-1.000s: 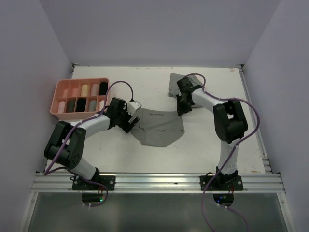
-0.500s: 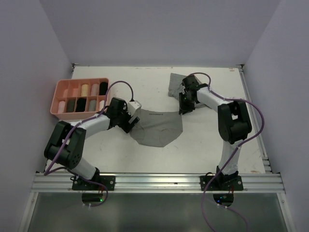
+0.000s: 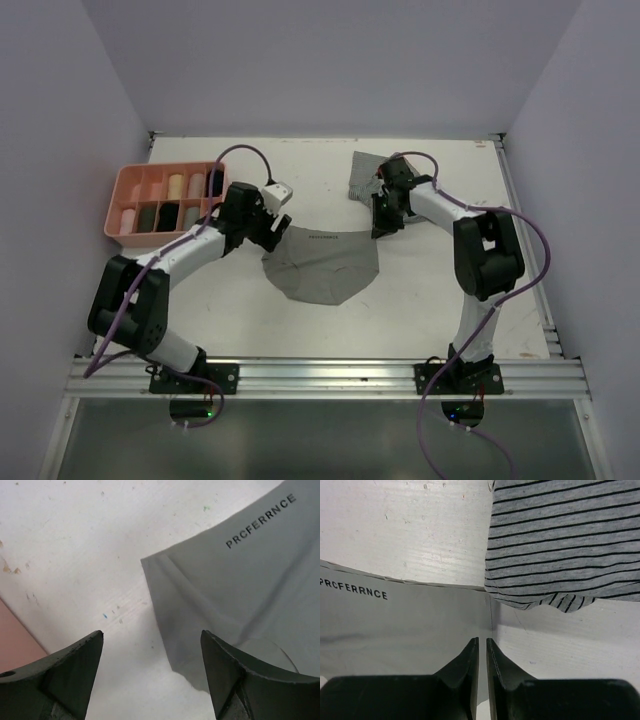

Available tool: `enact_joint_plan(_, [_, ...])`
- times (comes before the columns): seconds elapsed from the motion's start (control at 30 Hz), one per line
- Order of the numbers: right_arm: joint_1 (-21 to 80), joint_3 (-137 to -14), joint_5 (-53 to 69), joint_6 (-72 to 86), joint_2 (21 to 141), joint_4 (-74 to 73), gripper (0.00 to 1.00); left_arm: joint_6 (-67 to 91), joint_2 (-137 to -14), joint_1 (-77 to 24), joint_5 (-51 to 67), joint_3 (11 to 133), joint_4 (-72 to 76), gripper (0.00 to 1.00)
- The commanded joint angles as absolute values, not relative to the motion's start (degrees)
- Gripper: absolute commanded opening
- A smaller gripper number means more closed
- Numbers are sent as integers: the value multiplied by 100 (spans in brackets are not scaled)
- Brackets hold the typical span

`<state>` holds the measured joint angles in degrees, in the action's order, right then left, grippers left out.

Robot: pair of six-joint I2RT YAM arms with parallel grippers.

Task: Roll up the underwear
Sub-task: Fold the underwear

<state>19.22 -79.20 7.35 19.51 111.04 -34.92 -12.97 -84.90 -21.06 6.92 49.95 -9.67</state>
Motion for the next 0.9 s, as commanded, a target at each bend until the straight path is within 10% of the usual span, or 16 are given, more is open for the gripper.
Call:
enact_joint_plan(0.0, [1934,-7892,870,1960,11109,-3252,15,-897,-9174,-2074,528,5492,-800,82])
enact_joint_plan(0.5, [1854,-7226,-238,1713,10874,-3533,0,-914,-10020,-1942,-141,5625,-730,62])
enact_joint_plan(0.7, [1854,-7031,175,1959,10259,-3481,1,-1213,-9625,-1951,842,5686,-589,86])
enact_joint_plan(0.87, [1863,-7206,650,2013,9958,-3024,22,-1195,-9220,-1951,756,5871,-510,96])
